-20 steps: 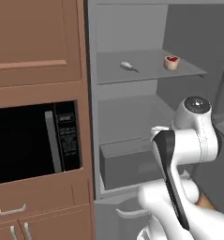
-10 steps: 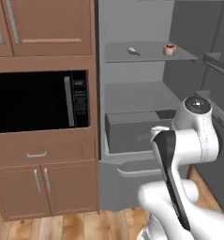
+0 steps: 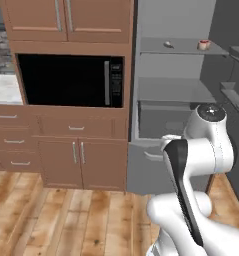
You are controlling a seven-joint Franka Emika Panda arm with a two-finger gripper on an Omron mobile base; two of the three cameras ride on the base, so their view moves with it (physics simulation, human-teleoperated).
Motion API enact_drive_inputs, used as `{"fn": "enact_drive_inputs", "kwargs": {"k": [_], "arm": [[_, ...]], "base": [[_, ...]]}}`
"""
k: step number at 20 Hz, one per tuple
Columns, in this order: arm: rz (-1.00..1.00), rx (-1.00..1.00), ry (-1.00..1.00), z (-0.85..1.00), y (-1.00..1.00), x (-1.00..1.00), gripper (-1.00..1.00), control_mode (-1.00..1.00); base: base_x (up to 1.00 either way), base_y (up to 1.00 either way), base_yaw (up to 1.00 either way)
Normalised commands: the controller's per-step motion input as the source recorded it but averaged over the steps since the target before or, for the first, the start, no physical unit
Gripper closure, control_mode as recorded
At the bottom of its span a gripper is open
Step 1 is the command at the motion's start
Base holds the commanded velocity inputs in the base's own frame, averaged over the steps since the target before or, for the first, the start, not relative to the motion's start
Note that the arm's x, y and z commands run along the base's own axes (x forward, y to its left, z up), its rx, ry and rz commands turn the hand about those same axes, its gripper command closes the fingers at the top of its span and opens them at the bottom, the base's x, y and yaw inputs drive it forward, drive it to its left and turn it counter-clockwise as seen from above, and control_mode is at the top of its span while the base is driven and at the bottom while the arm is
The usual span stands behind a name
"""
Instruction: Gather the sweet potato and bell pepper from the fridge and place them on a tray on the dining counter. Then gather the steak and fish from the fridge and place them on the other tray.
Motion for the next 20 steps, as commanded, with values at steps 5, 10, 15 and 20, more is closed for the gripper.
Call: {"fn": "enact_drive_inputs", "kwargs": {"k": [5,10,15,20], "arm": [[0.00,0.00,0.00,0.00,0.00,0.00,1.00,1.00],[0.00,0.00,0.00,0.00,0.00,0.00,1.00,1.00],[0.00,0.00,0.00,0.00,0.00,0.00,1.00,1.00],[0.00,0.00,0.00,0.00,0.00,0.00,1.00,1.00]], "base": [[-0.95,-0.02,0.40],[-0.97,-0.09,0.41],[-0.97,-0.08,0.40],[-0.90,0.00,0.39]]}}
